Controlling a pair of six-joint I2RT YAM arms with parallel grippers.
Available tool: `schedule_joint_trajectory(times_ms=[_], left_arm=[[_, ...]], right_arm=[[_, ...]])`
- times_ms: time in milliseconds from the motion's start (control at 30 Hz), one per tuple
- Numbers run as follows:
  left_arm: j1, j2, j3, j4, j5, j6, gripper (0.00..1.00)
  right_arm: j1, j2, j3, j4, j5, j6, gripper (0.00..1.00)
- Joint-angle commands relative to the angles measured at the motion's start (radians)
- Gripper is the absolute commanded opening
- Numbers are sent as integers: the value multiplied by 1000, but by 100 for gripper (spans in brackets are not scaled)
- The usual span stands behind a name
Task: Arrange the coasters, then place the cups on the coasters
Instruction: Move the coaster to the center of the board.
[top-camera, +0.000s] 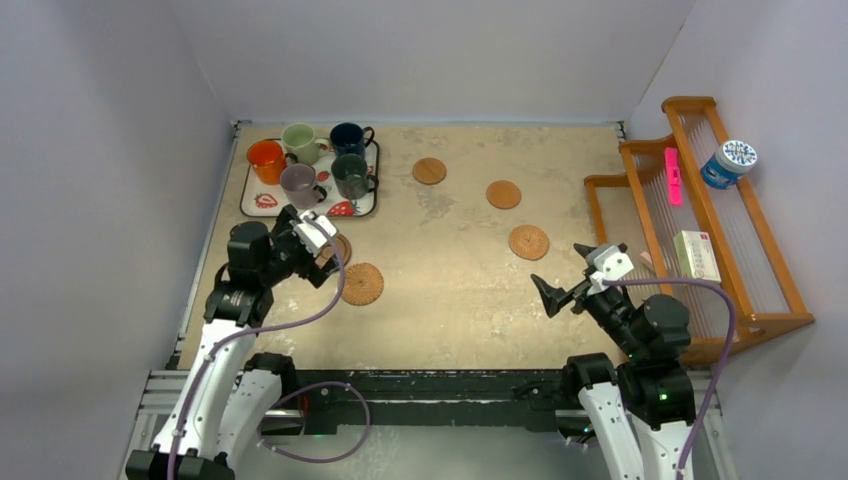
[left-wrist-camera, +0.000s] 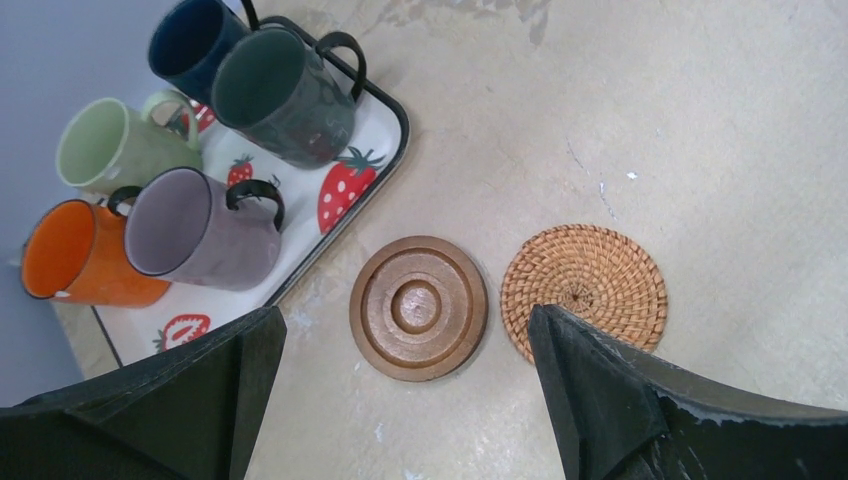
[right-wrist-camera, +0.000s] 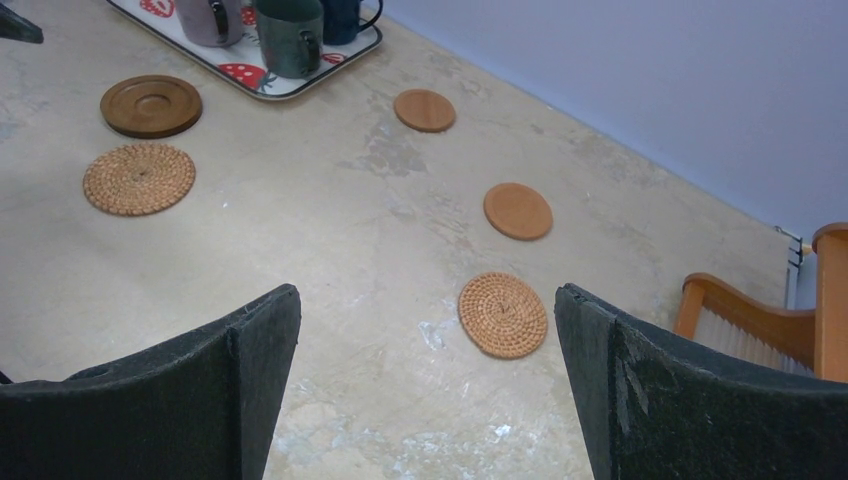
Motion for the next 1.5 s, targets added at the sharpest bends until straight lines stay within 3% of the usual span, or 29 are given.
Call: schedule_joint_trajectory(times_ms=[0, 700, 1467], left_arm=[[-14, 53, -40, 110, 28, 55, 100], [-82, 216, -163, 313, -32, 165, 100], [-251, 345, -220, 320, -139, 346, 100]], right_arm=[[6, -12, -9, 12, 23, 1, 99], [6, -23, -41, 44, 56, 20, 99], [6, -42, -54, 50, 39, 6, 99]])
